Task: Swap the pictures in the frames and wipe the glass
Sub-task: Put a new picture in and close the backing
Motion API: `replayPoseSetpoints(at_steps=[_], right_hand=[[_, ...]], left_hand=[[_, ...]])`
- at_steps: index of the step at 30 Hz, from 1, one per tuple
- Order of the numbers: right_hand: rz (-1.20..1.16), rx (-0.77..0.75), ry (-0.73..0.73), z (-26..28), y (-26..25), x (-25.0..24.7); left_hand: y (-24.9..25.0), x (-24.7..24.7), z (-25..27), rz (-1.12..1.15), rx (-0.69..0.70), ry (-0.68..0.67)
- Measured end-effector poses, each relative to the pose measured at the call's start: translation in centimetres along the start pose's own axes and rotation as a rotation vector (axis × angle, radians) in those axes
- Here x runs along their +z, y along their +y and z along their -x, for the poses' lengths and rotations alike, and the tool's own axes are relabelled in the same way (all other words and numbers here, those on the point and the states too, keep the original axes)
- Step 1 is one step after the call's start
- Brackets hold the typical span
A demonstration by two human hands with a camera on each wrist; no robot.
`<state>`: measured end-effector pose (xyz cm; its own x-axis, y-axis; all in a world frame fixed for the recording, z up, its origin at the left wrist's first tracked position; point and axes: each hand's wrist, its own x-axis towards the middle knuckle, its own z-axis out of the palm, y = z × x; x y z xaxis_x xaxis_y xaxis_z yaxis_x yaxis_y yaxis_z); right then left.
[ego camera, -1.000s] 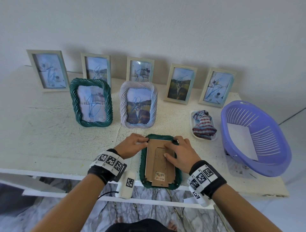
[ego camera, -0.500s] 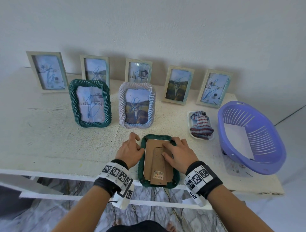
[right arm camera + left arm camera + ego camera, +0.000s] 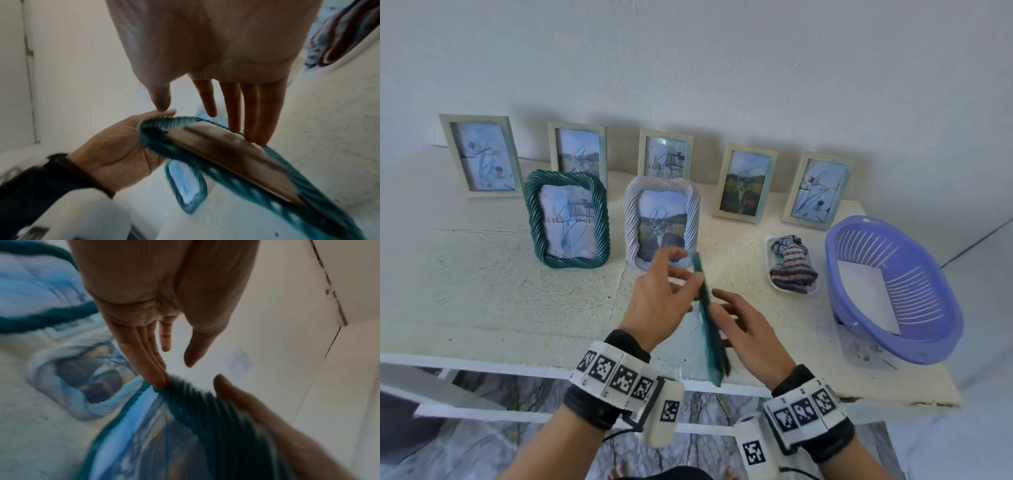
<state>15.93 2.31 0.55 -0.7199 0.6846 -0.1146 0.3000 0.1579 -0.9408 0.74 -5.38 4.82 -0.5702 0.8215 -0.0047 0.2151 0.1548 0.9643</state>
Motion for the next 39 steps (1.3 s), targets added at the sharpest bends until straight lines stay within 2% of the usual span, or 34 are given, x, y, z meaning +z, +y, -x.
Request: replayPoseSetpoints(at_steps=[2, 4, 7, 10, 12, 14, 20, 26, 28, 31, 33, 36, 39], right_hand=[[-0.025, 0.001, 0.044, 0.4, 0.1, -1.2], [-0.041, 0.017, 0.111, 0.8, 0.7, -2.7], [-0.106, 0.091, 0.237, 1.3, 2.4, -4.4], [-0.121, 0.212, 0.324, 1.2, 4.1, -4.7], [-0.084, 0.274, 0.318, 1.0, 4.9, -4.4], [0.071, 0.276, 0.268, 0.5, 5.5, -3.8], [0.668, 0.192, 0.143, -1.4, 6.3, -2.4], [0.798, 0.201, 0.048, -2.2, 5.5, -3.5], [0.828, 0.172, 0.125, -3.3, 4.6, -4.6], [0.916, 0.086, 0.338, -6.1, 3.1, -6.6], [1.003, 0.07, 0.404, -8.5, 2.4, -7.9], [1.145, 0.186, 0.371, -11.8, 2.3, -9.4], [1.134, 0.392, 0.283, -13.8, 3.0, -10.6]], left_hand=[[0.4, 0.9, 0.0, 0.154, 0.005, -0.112], [-0.9, 1.3, -0.5, 0.114, 0.011, -0.155], [-4.3, 1.0, -1.4, -0.288, 0.082, -0.185], [-7.0, 0.6, -1.9, -0.574, 0.127, -0.38], [-7.9, 0.7, -2.0, -0.703, 0.122, -0.513], [-8.3, 0.5, -2.1, -0.791, 0.101, -0.58], [-9.0, -0.9, -2.3, -0.974, 0.12, -0.607], [-9.8, -1.9, -2.5, -0.913, 0.122, -0.675], [-9.9, -2.2, -2.6, -0.899, 0.106, -0.707], [-10.0, -2.5, -2.7, -0.89, 0.09, -0.731], [-10.1, -2.5, -2.8, -0.902, 0.096, -0.728], [-10.2, -2.4, -2.9, -0.922, 0.106, -0.716], [-10.3, -2.3, -2.9, -0.943, 0.111, -0.711]])
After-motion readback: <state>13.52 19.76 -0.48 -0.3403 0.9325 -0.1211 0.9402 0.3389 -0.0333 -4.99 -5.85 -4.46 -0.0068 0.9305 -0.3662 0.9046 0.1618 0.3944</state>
